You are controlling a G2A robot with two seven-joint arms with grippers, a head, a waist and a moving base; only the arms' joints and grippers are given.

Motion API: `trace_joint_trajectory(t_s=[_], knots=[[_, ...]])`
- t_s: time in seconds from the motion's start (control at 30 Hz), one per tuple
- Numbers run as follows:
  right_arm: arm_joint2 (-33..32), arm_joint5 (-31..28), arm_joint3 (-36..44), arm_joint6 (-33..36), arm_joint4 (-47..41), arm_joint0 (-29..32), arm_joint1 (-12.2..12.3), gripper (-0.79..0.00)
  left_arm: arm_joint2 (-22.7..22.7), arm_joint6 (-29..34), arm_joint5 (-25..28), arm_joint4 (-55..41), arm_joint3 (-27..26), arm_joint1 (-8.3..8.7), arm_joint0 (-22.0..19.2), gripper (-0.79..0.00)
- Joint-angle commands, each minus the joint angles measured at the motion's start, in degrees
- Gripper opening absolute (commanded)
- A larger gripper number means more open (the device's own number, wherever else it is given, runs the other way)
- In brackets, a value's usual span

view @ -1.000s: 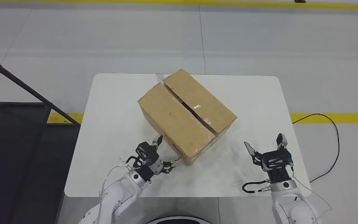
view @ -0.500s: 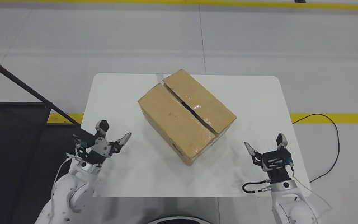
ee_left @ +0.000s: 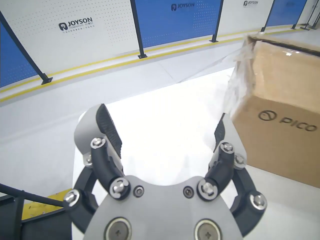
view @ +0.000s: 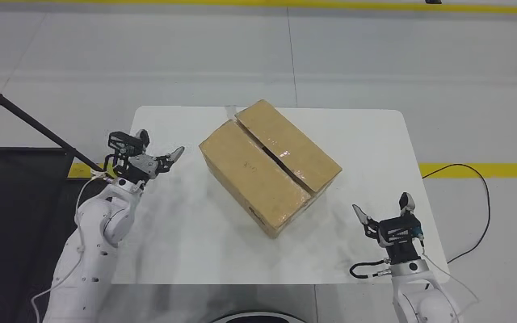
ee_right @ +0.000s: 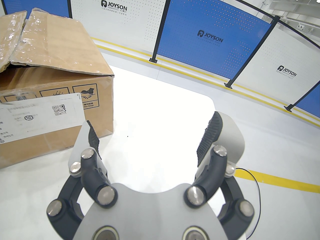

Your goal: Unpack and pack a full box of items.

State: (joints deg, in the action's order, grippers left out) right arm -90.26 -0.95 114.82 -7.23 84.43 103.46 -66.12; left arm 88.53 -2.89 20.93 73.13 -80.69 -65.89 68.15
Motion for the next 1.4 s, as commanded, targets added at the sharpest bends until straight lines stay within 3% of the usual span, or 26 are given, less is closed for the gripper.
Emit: trace_joint_trajectory(t_s=[0.0, 0.23, 0.53, 0.9, 1.37], knots=[[0.0, 0.01, 0.0, 0.0, 0.0, 0.0, 0.0, 0.0, -1.9, 0.8, -0.63, 0.75, 3.5, -0.25, -3.45, 0.0], [0.0, 0.01, 0.0, 0.0, 0.0, 0.0, 0.0, 0.0, -8.93, -0.06, 0.04, 3.71, 14.51, -1.4, -12.97, 0.0], [0.0, 0.01, 0.0, 0.0, 0.0, 0.0, 0.0, 0.0, -14.31, -6.86, 4.09, 6.76, 21.82, -2.3, -17.94, 0.0], [0.0, 0.01, 0.0, 0.0, 0.0, 0.0, 0.0, 0.0, -15.01, -14.6, 8.54, 11.11, 21.32, -1.55, -15.88, 0.0], [0.0, 0.01, 0.0, 0.0, 0.0, 0.0, 0.0, 0.0, -13.1, -18.42, 10.48, 13.61, 14.01, -0.14, -8.94, 0.0]])
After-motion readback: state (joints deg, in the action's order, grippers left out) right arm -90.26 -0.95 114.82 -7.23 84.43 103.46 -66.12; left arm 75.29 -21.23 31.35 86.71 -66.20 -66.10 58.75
